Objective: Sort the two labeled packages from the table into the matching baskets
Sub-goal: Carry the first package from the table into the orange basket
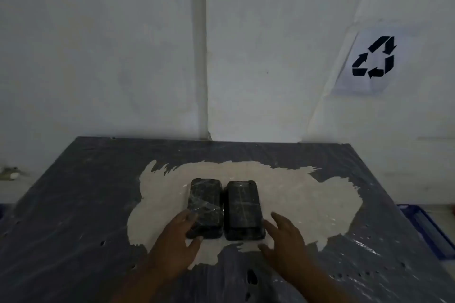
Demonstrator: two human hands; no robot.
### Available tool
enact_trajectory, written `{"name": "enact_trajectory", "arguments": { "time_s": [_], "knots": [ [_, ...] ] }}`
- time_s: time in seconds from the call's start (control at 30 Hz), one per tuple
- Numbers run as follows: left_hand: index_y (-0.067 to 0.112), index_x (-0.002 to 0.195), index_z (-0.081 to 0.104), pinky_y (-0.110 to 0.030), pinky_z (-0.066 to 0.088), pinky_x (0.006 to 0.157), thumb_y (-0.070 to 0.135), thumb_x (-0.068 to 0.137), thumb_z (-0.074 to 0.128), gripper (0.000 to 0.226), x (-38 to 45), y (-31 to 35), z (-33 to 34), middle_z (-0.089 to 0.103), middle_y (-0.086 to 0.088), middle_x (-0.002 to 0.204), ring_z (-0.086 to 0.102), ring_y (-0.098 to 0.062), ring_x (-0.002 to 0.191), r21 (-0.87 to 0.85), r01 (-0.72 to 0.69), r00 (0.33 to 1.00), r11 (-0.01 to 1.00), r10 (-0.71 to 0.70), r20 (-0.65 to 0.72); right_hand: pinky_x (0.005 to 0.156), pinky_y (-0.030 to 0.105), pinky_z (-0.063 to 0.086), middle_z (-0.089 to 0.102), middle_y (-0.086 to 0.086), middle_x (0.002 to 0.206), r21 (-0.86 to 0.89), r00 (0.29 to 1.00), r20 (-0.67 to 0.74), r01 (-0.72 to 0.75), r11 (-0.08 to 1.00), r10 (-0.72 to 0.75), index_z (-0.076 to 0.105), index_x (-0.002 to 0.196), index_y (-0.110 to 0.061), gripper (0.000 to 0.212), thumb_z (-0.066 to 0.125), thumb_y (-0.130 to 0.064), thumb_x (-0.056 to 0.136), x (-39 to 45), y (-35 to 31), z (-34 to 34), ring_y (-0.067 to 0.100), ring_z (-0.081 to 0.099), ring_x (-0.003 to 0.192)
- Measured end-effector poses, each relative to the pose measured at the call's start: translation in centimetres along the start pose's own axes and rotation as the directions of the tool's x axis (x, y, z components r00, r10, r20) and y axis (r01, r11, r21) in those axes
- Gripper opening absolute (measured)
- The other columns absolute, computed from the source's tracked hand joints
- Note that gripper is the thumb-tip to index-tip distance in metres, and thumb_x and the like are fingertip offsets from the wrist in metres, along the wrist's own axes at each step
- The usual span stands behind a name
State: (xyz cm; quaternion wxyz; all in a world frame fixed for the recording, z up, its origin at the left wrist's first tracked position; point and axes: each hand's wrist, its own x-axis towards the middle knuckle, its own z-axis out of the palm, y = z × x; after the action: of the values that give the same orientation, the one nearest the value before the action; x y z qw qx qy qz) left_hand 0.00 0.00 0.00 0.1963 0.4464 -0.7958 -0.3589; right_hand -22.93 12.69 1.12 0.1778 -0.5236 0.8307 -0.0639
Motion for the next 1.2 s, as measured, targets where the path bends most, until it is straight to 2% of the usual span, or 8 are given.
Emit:
{"name": "enact_trajectory", "arguments": {
  "time_s": [0.1,0.33,0.47,0.53,0.83,1.0,1.1,1.2],
  "knots": [
    [0.02,0.144,0.03,-0.017,0.009,0.11,0.031,0.087,0.06,0.065,2.6,-1.2,0.7,0.015,0.005,0.154,0.018,-0.011,0.142,0.081,-0.048,0.992,0.996,0.038,0.12,0.119,0.04,0.013,0.003,0.004,0.161,-0.02,0.996,0.086,0.042,0.999,-0.04,0.013,0.149,-0.031,0.072,0.05,-0.046,0.088,2.3,-1.0,0.9,0.023,0.006,0.147],
    [0.02,0.148,0.017,-0.025,0.001,0.115,0.044,0.087,0.054,0.074,6.7,-2.6,2.0,0.0,-0.004,0.16,0.003,-0.019,0.147,0.33,-0.137,0.956,0.934,0.037,0.292,0.116,0.048,0.021,0.001,0.006,0.16,-0.035,0.993,0.113,0.028,0.999,-0.023,0.009,0.148,-0.037,0.081,0.057,-0.039,0.083,5.7,-1.4,2.4,0.03,0.014,0.143],
    [0.021,0.144,0.029,-0.025,0.005,0.116,0.042,0.09,0.051,0.062,7.3,-2.9,3.1,0.002,-0.001,0.16,0.003,-0.016,0.147,0.317,-0.079,0.959,0.945,-0.014,0.282,0.115,0.058,0.014,-0.02,0.003,0.159,-0.064,0.981,0.191,0.056,0.996,-0.043,0.003,0.147,-0.041,0.08,0.054,-0.045,0.085,7.4,-0.5,3.1,0.036,-0.005,0.146],
    [0.021,0.143,0.032,-0.024,0.006,0.115,0.04,0.091,0.052,0.059,7.4,-3.0,3.3,0.005,0.0,0.16,0.003,-0.015,0.147,0.309,-0.056,0.967,0.949,-0.026,0.254,0.115,0.059,0.012,-0.02,0.0,0.159,-0.081,0.974,0.214,0.095,0.992,-0.076,0.005,0.148,-0.04,0.075,0.05,-0.044,0.088,7.9,-0.3,3.5,0.034,-0.01,0.146],
    [0.02,0.144,0.031,-0.031,0.01,0.119,0.035,0.09,0.055,0.061,8.4,-2.5,3.5,0.004,-0.004,0.16,0.004,-0.019,0.147,0.379,-0.009,0.941,0.925,-0.121,0.317,0.116,0.046,0.027,-0.004,0.002,0.162,-0.076,0.953,0.247,0.201,0.977,-0.177,0.013,0.15,-0.027,0.058,0.039,-0.025,0.098,8.3,0.2,3.1,0.036,-0.004,0.146],
    [0.021,0.144,0.03,-0.032,0.012,0.119,0.035,0.09,0.054,0.061,8.5,-1.9,3.2,0.002,-0.004,0.16,0.003,-0.019,0.147,0.396,0.007,0.933,0.918,-0.149,0.328,0.118,0.04,0.022,0.007,0.001,0.161,-0.058,0.963,0.179,0.214,0.975,-0.201,0.019,0.149,-0.024,0.054,0.039,-0.026,0.099,8.0,-0.2,1.5,0.033,0.007,0.146],
    [0.023,0.146,0.027,-0.033,0.014,0.119,0.038,0.092,0.05,0.06,8.2,-1.7,3.2,0.0,-0.003,0.16,0.001,-0.019,0.147,0.434,-0.002,0.931,0.901,-0.156,0.329,0.117,0.034,0.021,0.017,-0.002,0.16,0.126,0.982,0.085,0.157,0.98,-0.168,0.029,0.147,-0.025,0.052,0.043,-0.03,0.097,7.5,-0.9,-0.4,0.023,0.019,0.144],
    [0.021,0.147,0.023,-0.031,0.013,0.119,0.038,0.094,0.046,0.06,7.8,-1.2,3.1,-0.003,-0.004,0.16,-0.001,-0.021,0.147,0.458,-0.004,0.931,0.889,-0.165,0.327,0.107,0.021,0.037,0.044,0.003,0.148,0.391,0.996,-0.039,0.086,0.916,-0.077,0.043,0.14,-0.022,0.047,0.053,-0.027,0.094,6.5,-1.3,-3.1,0.017,0.047,0.127]
  ]
}}
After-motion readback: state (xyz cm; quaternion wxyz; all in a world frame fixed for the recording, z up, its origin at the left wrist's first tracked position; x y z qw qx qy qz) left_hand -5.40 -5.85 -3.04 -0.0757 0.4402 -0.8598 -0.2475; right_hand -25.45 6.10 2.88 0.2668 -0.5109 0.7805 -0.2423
